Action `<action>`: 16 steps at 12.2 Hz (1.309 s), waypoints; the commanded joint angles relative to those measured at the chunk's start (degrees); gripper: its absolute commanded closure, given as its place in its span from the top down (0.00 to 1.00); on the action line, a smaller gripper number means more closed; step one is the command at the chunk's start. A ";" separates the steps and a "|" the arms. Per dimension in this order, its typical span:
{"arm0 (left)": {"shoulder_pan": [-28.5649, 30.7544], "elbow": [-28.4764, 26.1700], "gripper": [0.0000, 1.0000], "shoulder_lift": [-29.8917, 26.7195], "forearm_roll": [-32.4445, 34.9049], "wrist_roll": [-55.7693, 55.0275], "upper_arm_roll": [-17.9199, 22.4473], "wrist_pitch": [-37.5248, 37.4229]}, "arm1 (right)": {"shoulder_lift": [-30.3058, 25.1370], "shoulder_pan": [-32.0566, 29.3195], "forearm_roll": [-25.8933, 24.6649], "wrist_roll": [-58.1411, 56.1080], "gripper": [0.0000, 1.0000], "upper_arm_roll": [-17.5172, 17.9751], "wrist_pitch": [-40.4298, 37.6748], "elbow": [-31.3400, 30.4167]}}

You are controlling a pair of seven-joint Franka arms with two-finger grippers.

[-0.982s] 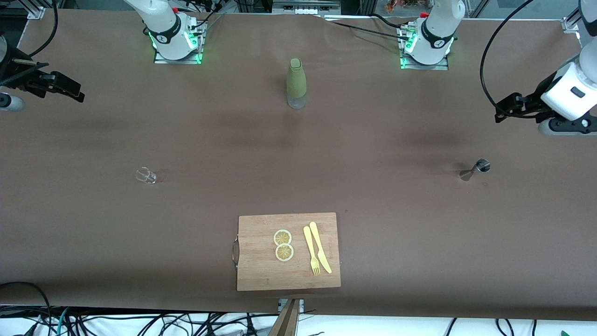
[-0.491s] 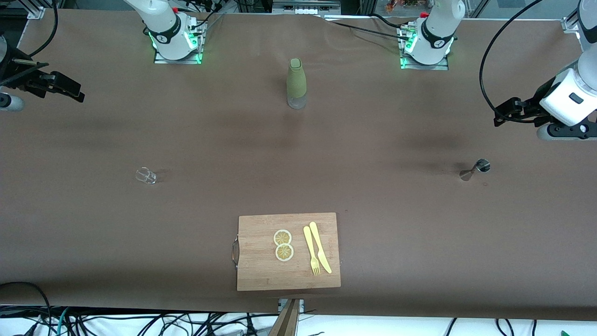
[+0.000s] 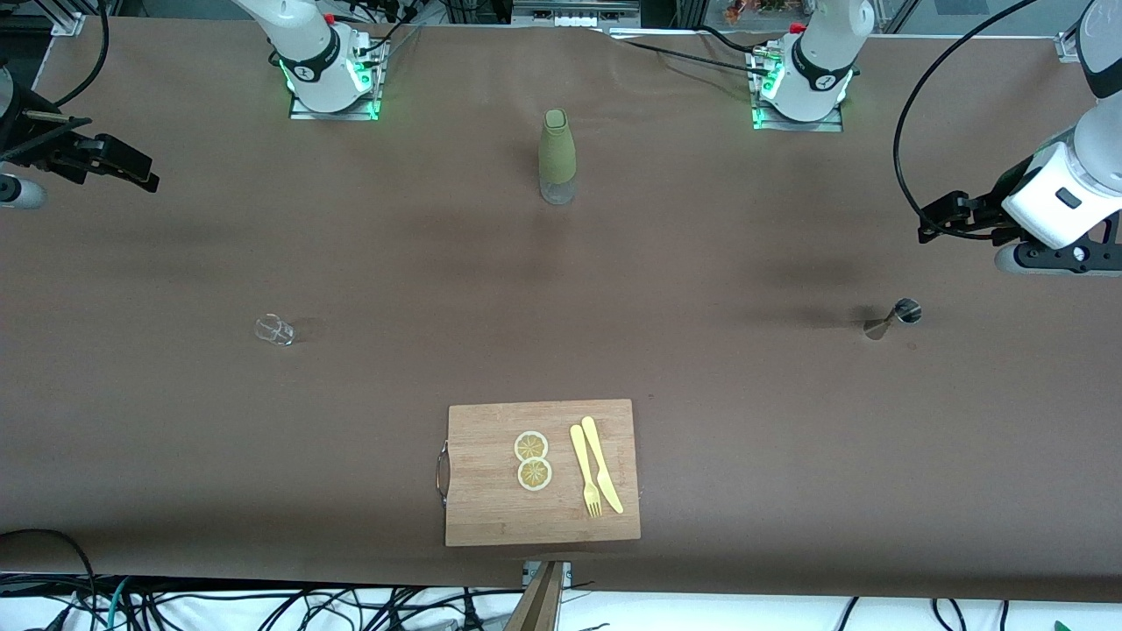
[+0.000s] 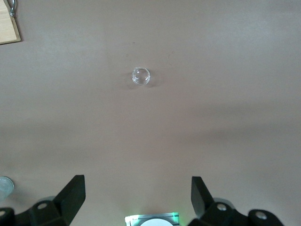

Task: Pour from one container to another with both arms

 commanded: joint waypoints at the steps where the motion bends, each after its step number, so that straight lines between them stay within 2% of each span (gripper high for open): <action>1: 0.32 3.56 1.00 0.35 -1.42 2.39 0.12 -1.64 | 0.91 0.20 -0.16 -4.60 1.00 0.46 -2.29 0.89; 5: 1.63 4.44 1.00 0.71 -1.25 9.85 0.64 -2.79 | 1.26 0.55 -0.24 -9.88 1.00 0.46 -2.65 0.98; 11: 8.57 4.44 1.00 0.80 -2.03 21.97 0.64 -2.61 | 3.45 -0.76 -0.68 -34.82 1.00 -1.21 -2.38 1.24; 14: 13.40 4.53 1.00 2.02 -5.28 29.87 0.64 -2.26 | 6.61 -1.03 0.63 -50.38 1.00 -5.41 -1.59 2.46; 16: 14.99 4.44 1.00 2.03 -5.38 34.71 0.64 -2.35 | 9.16 -1.03 5.88 -60.39 1.00 -9.45 -1.68 3.43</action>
